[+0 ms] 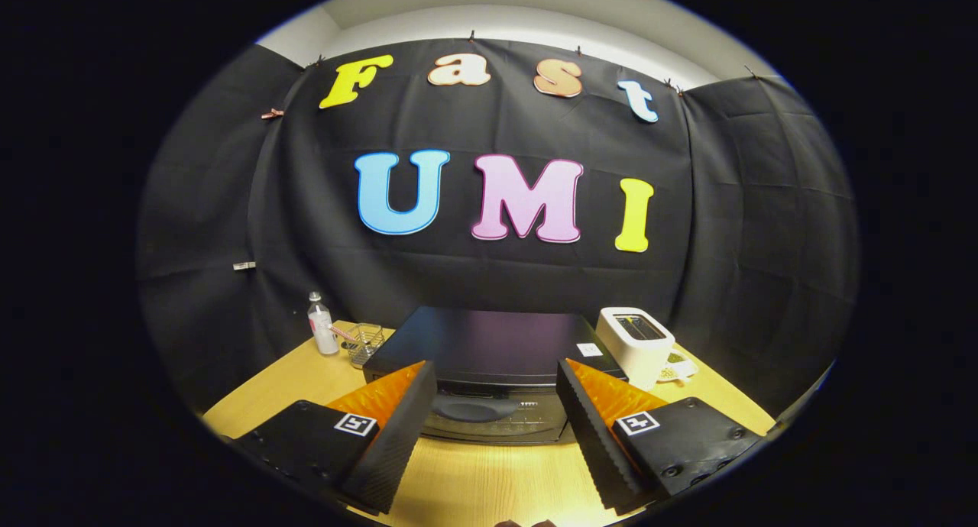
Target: Open the toaster oven, put the food inside, and close the toaster oven door.
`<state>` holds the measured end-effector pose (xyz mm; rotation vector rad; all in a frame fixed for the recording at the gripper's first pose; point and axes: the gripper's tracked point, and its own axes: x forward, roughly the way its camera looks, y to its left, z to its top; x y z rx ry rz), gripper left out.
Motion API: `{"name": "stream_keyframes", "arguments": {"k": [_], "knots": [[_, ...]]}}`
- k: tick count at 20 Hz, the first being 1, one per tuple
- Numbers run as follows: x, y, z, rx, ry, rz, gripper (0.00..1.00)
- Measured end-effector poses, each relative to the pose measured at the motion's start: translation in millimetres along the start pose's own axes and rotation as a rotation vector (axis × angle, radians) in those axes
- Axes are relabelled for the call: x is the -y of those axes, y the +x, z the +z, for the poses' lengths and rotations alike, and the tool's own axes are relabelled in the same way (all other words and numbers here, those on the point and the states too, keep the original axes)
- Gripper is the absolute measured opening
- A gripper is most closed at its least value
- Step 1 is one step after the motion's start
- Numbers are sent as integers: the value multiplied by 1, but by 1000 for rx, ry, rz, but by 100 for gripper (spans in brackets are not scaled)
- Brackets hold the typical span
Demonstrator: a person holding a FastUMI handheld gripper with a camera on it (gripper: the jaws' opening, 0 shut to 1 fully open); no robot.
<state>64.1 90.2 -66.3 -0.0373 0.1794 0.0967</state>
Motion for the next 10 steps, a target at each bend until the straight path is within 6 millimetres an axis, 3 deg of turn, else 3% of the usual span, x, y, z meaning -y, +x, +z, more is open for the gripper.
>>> {"name": "stream_keyframes", "arguments": {"k": [10], "knots": [[-20, 76, -68, -155, -52, -5, 98]]}}
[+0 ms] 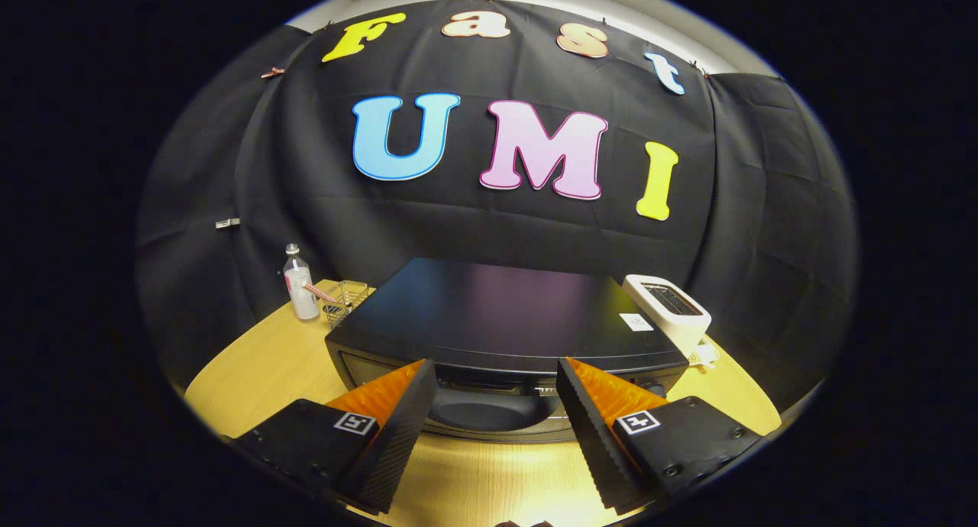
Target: Open the toaster oven, put the food inside, and close the toaster oven door.
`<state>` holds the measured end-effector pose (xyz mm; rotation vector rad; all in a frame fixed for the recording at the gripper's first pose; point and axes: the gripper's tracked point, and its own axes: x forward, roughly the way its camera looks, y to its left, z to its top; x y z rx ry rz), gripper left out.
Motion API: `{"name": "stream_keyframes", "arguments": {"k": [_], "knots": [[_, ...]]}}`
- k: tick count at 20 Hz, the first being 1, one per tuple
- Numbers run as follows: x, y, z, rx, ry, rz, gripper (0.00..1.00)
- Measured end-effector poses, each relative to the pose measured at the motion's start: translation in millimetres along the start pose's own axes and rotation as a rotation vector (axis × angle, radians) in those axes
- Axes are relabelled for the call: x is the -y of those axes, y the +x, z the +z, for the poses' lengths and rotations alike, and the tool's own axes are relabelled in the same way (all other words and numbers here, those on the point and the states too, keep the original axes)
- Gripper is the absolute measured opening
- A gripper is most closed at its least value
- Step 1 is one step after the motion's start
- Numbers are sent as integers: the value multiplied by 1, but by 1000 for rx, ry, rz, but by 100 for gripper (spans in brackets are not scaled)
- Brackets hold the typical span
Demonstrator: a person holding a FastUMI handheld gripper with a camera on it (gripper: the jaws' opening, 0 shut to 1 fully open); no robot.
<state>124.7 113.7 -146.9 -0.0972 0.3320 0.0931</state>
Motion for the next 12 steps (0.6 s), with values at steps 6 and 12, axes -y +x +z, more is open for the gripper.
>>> {"name": "stream_keyframes", "arguments": {"k": [6, 12], "knots": [[0, 13, -13, -67, 99, -5, 98], [-2, 9, -14, -75, 97, 11, 97]]}}
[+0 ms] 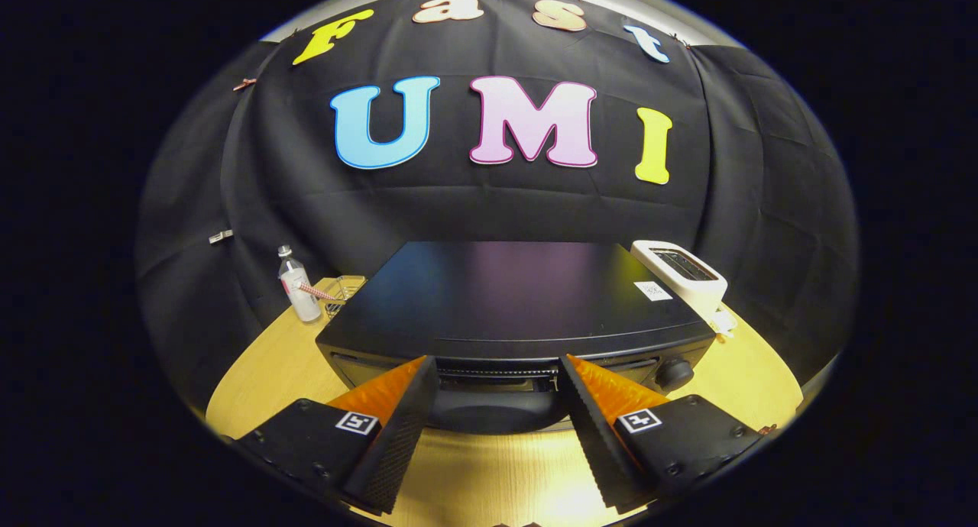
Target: Open the toaster oven, put the food inside, and close the toaster oven door.
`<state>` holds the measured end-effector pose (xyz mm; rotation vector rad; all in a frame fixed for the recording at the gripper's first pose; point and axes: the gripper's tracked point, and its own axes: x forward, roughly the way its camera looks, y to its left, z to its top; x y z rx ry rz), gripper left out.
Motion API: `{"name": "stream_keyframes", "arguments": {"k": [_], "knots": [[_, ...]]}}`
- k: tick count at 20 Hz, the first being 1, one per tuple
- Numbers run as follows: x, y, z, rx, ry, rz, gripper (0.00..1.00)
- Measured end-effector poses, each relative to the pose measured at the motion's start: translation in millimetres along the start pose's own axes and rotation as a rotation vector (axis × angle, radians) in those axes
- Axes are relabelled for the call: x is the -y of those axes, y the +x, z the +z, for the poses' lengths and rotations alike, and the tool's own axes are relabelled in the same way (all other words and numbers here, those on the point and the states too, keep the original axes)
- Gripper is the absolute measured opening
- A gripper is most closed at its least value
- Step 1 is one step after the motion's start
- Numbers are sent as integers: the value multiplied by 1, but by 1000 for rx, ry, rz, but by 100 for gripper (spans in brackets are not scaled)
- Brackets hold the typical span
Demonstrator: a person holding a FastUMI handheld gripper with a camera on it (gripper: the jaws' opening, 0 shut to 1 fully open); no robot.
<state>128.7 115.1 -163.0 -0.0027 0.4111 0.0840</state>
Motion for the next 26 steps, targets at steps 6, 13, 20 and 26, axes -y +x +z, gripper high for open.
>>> {"name": "stream_keyframes", "arguments": {"k": [6, 13, 20, 26], "knots": [[0, -22, -17, -15, 11, 36, 97], [-1, -46, -40, -36, -12, 51, 97], [-1, -70, -81, -81, -53, 61, 97], [-1, -84, -133, -189, -105, 77, 99]]}}
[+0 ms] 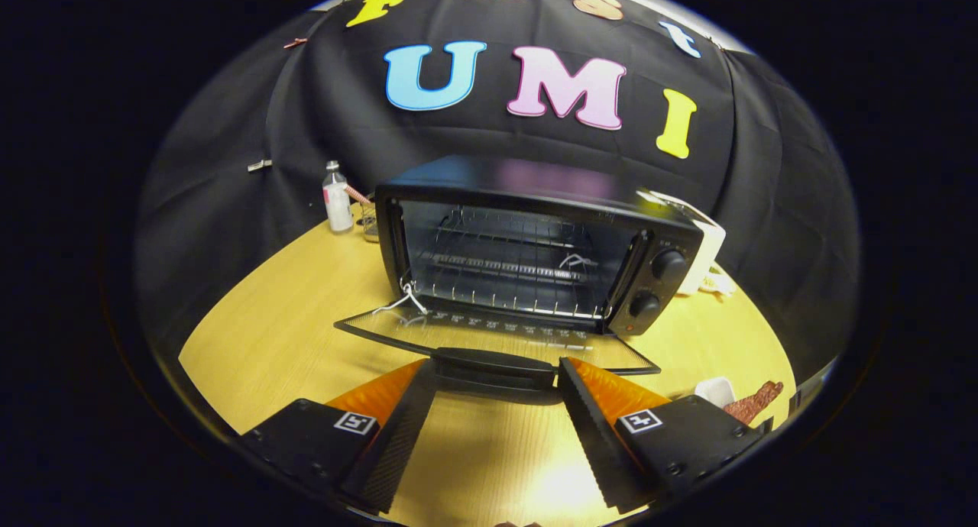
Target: Open the toaster oven, put the food inside, and close the toaster oven door.
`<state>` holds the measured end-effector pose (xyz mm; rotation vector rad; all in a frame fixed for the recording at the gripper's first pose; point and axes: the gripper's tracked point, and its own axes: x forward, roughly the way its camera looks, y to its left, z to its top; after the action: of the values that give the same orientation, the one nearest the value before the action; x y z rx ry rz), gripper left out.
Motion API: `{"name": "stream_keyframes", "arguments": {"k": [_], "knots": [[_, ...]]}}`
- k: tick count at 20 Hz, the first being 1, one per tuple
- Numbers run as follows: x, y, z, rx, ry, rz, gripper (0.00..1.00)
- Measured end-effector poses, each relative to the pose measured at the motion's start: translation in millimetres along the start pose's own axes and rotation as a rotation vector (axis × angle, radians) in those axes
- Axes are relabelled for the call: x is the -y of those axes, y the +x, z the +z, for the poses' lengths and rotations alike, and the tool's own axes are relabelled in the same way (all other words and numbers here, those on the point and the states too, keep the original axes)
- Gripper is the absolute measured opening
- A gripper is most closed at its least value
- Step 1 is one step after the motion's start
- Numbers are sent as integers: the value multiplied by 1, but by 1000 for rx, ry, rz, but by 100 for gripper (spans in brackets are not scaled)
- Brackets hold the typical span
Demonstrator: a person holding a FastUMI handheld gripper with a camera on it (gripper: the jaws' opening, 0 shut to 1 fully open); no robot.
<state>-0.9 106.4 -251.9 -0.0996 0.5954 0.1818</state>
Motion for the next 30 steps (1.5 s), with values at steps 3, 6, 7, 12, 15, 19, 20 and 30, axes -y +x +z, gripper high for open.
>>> {"name": "stream_keyframes", "arguments": {"k": [3, 6, 7, 12, 15, 19, 20, 30], "knots": [[-3, 4, -27, -81, 34, 15, 99], [-5, 4, -33, -89, 15, 31, 98], [-8, 2, -32, -84, 13, 44, 98], [-6, -24, -15, -53, 22, 85, 98], [15, -45, 17, 3, 52, 101, 98], [60, -70, 58, 65, 47, 128, 98], [74, -74, 64, 69, 50, 133, 98], [249, -85, 63, 13, 125, 120, 98]]}}
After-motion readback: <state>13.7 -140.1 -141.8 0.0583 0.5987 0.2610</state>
